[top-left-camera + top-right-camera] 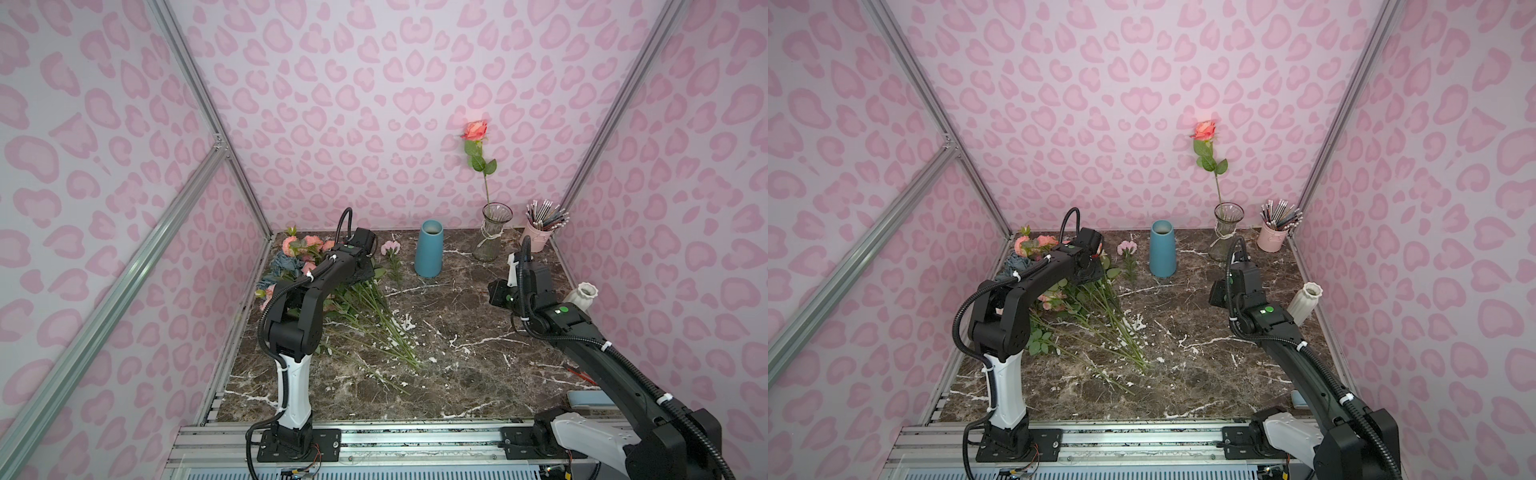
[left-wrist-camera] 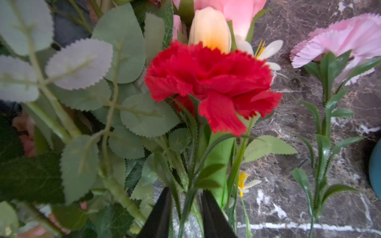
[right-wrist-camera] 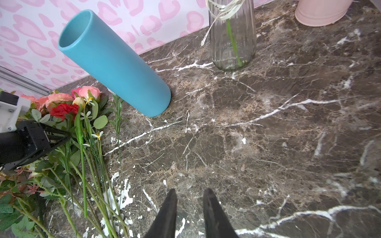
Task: Place the pink flowers into the vase
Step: Pick up the flower at the center of the board, then place the flower at the center of the board.
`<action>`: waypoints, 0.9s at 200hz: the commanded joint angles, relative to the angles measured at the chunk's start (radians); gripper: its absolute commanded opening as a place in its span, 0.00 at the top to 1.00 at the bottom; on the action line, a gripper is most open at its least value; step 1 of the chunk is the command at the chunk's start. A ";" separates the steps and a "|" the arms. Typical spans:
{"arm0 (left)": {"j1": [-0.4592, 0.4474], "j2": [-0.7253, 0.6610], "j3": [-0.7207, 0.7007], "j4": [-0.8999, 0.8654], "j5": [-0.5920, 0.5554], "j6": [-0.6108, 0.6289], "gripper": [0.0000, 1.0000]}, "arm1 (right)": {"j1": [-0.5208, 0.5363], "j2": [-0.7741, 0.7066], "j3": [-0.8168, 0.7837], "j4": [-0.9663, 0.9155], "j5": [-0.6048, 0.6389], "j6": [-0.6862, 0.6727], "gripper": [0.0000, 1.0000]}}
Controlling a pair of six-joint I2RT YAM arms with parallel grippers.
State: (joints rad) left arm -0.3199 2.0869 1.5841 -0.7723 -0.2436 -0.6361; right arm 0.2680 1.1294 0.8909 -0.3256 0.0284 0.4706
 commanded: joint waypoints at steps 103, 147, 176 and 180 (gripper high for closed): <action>-0.058 -0.092 0.135 -0.059 -0.022 -0.008 0.97 | -0.005 -0.034 -0.013 0.020 -0.012 0.002 0.72; -0.112 -0.052 0.247 -0.024 0.076 -0.042 0.97 | -0.014 -0.038 -0.010 0.007 0.000 -0.012 0.72; -0.129 0.050 0.347 0.008 0.137 -0.071 0.97 | -0.019 -0.041 -0.010 -0.004 0.001 -0.020 0.72; -0.131 0.068 0.365 0.007 0.139 -0.075 0.97 | -0.019 -0.042 -0.011 -0.007 0.002 -0.021 0.71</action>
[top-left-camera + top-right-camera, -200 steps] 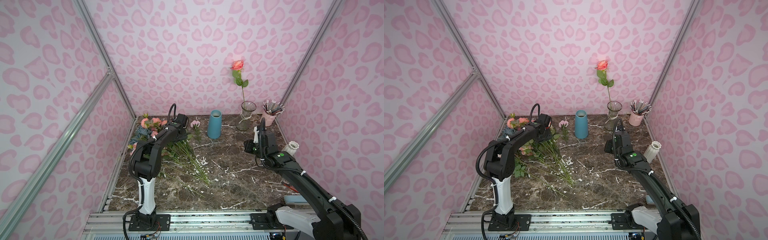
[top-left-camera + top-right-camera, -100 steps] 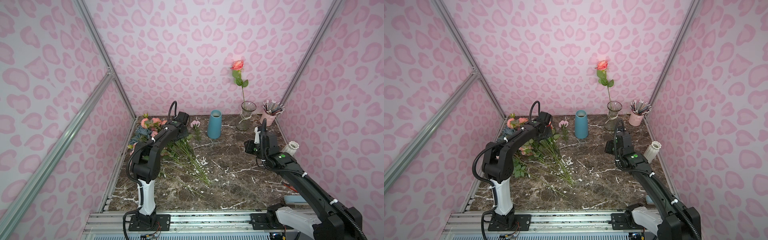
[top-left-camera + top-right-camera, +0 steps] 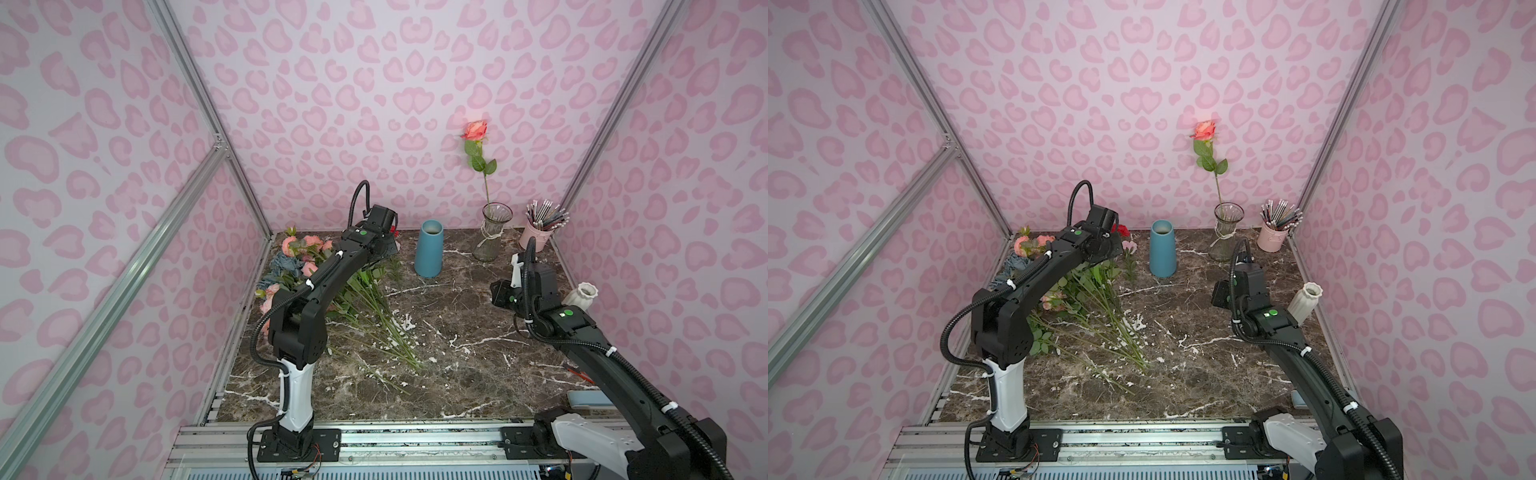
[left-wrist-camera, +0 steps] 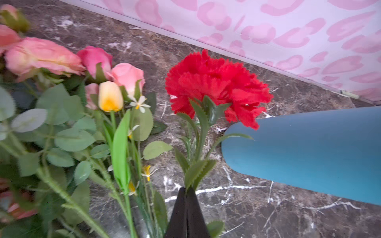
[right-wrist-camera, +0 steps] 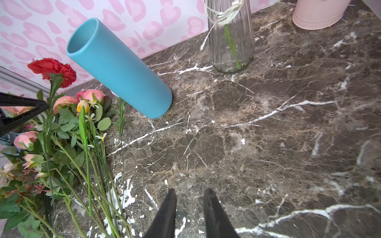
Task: Place the pink flowers into the vase
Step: Place the flower at the center of the board, then pick up the flower at the center of the board.
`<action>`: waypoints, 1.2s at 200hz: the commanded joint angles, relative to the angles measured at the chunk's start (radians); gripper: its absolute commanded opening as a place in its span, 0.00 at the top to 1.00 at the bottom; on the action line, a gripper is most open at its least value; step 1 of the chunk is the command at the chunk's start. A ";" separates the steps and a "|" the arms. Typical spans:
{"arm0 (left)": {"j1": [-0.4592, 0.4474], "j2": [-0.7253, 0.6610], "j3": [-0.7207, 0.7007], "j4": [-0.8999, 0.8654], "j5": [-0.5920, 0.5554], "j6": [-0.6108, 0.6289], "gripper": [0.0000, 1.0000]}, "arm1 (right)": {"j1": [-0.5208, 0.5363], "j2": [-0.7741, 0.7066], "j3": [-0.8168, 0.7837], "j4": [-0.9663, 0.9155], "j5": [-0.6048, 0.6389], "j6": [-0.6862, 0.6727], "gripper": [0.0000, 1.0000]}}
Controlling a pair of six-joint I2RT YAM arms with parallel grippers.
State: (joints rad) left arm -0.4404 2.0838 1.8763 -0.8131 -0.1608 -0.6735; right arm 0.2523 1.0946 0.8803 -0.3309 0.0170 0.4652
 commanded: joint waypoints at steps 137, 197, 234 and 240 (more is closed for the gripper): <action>-0.037 0.146 0.063 0.119 0.053 -0.077 0.40 | -0.012 -0.006 -0.008 -0.004 -0.024 -0.013 0.71; 0.001 -0.022 -0.250 0.113 -0.022 -0.055 0.59 | -0.011 0.000 -0.009 0.004 -0.038 -0.013 0.71; 0.046 -0.051 -0.379 0.155 -0.008 -0.057 0.58 | -0.014 0.010 -0.009 0.004 -0.033 -0.014 0.71; 0.049 -0.053 -0.387 0.154 -0.010 -0.058 0.58 | -0.013 0.013 -0.008 0.004 -0.032 -0.014 0.71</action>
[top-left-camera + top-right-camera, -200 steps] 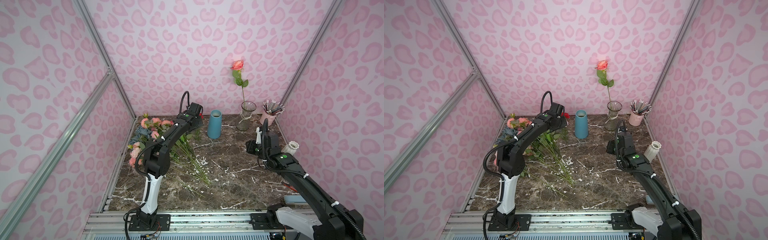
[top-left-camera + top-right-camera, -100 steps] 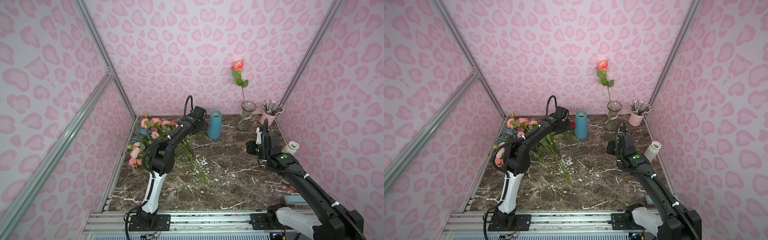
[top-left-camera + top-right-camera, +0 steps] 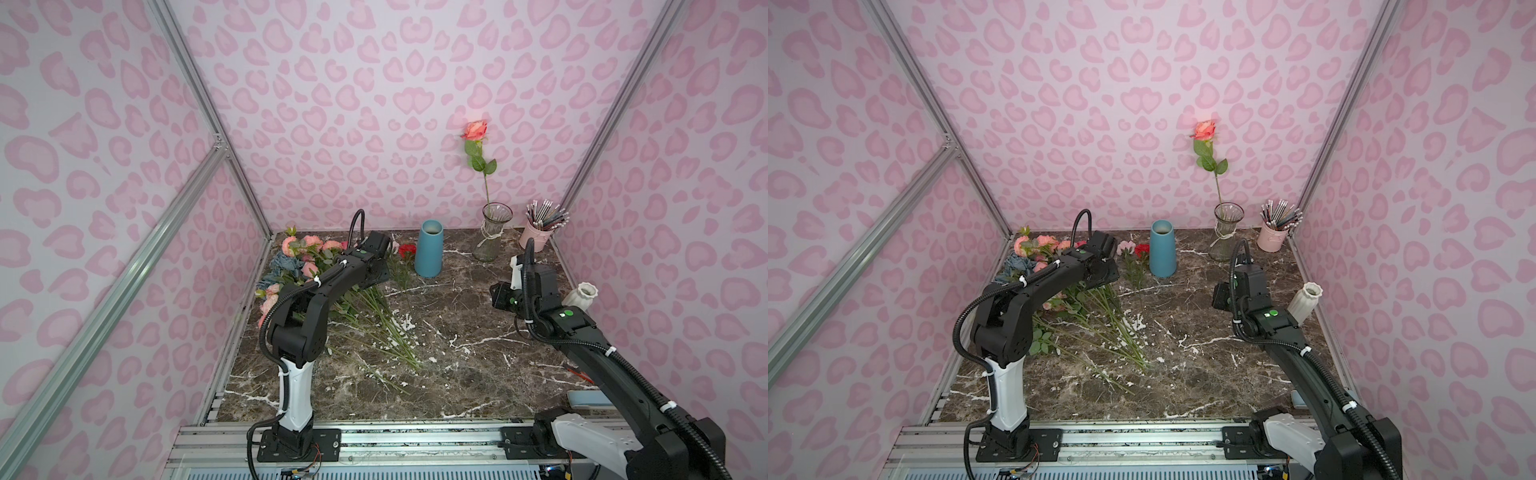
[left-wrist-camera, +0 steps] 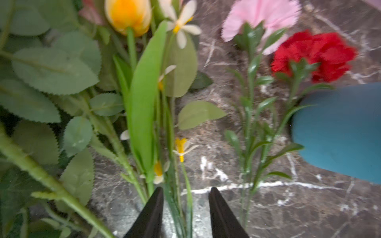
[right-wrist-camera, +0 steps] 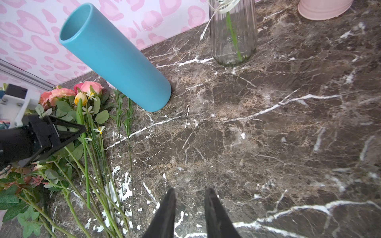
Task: Place the pink flowers into the vase
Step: Pick up the flower at the center of the board.
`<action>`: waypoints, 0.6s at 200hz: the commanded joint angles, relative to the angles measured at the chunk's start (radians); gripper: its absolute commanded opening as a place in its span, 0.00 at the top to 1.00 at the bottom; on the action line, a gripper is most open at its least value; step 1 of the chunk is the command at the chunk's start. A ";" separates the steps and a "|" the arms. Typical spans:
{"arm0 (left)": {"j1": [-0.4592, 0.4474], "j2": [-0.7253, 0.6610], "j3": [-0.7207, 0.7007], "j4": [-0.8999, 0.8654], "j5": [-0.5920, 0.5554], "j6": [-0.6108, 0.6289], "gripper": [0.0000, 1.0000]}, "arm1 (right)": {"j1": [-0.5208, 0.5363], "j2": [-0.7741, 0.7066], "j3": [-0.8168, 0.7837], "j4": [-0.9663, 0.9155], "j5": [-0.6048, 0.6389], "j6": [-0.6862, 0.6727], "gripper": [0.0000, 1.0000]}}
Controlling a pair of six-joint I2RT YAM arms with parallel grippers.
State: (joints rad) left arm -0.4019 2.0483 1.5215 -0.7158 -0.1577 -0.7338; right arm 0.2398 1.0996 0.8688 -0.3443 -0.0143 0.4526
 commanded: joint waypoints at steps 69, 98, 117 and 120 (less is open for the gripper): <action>0.022 0.017 -0.067 0.092 -0.007 0.004 0.61 | -0.001 0.029 0.007 0.027 -0.002 0.003 0.71; 0.026 0.026 -0.075 0.105 -0.004 -0.001 0.72 | -0.002 0.031 0.010 0.024 0.001 0.003 0.71; 0.024 0.013 -0.077 0.105 -0.002 -0.007 0.81 | -0.002 0.032 0.006 0.028 -0.003 0.007 0.71; 0.024 0.009 -0.077 0.106 -0.003 -0.008 0.82 | -0.002 0.033 0.005 0.029 -0.004 0.007 0.71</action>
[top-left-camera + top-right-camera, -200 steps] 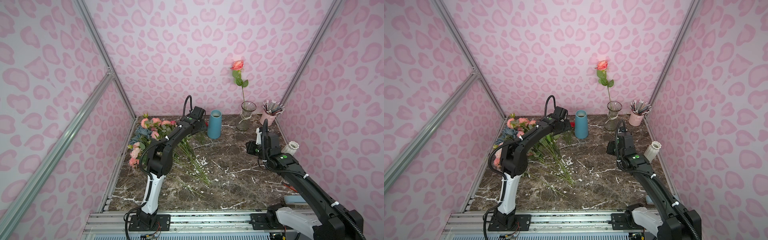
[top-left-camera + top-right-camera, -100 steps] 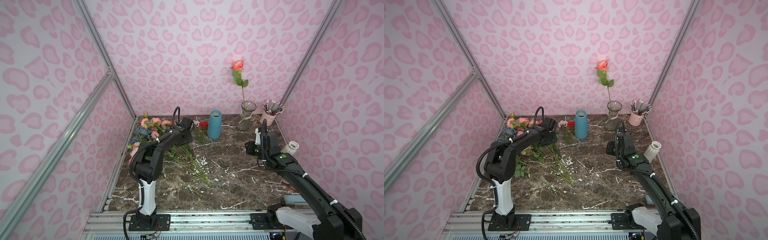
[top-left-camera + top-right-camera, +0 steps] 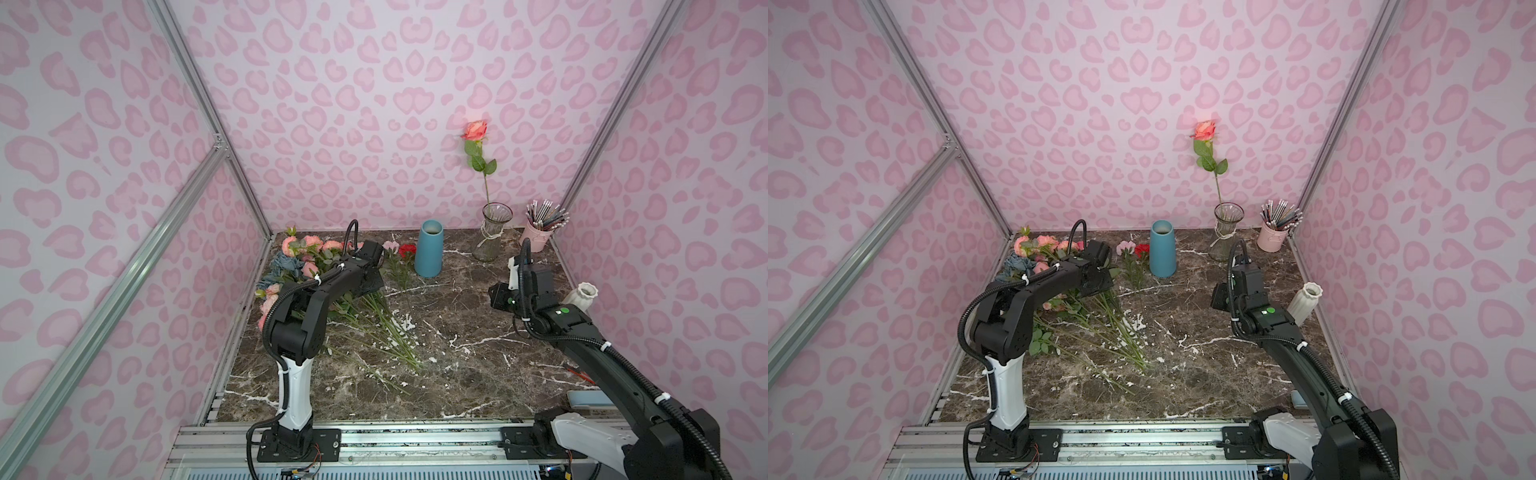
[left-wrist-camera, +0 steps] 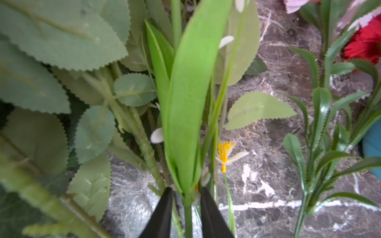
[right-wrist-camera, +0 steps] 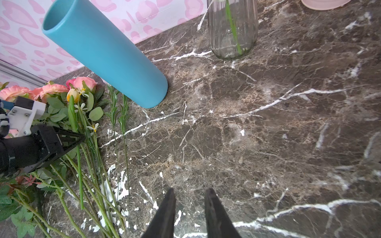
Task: Place the pink flowers into the vase
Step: Pick up the flower at the center of the board, then place the flower at the center of the board.
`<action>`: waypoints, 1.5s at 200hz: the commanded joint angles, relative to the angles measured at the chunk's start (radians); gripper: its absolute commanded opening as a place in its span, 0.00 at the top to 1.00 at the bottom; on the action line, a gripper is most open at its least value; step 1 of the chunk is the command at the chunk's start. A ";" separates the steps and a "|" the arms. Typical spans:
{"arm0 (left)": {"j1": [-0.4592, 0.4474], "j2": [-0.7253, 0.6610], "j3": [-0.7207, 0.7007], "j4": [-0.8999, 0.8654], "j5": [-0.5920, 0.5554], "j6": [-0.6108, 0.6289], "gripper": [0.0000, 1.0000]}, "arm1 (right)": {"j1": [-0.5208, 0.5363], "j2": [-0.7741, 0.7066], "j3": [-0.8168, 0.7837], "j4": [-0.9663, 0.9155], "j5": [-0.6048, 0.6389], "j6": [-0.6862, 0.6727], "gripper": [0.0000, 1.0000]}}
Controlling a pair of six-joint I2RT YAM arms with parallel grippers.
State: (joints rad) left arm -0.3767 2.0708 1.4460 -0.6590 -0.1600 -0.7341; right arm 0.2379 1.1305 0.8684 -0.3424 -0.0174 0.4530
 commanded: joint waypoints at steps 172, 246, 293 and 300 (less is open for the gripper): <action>-0.113 -0.055 0.249 -0.030 -0.032 -0.020 0.97 | -0.018 -0.035 -0.004 0.010 0.001 0.008 0.71; -0.132 0.177 0.421 -0.028 0.049 -0.040 0.85 | -0.047 -0.063 -0.005 -0.019 -0.002 -0.004 0.71; -0.130 0.141 0.377 -0.043 -0.011 -0.027 0.45 | -0.049 -0.059 -0.015 -0.008 -0.028 -0.003 0.70; -0.127 0.125 0.369 -0.051 -0.030 -0.025 0.48 | -0.049 -0.057 -0.016 -0.004 -0.030 -0.002 0.70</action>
State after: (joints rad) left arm -0.5095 2.2383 1.8286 -0.7155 -0.1276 -0.7654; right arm 0.1894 1.0691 0.8547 -0.3546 -0.0284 0.4526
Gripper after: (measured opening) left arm 0.554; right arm 0.301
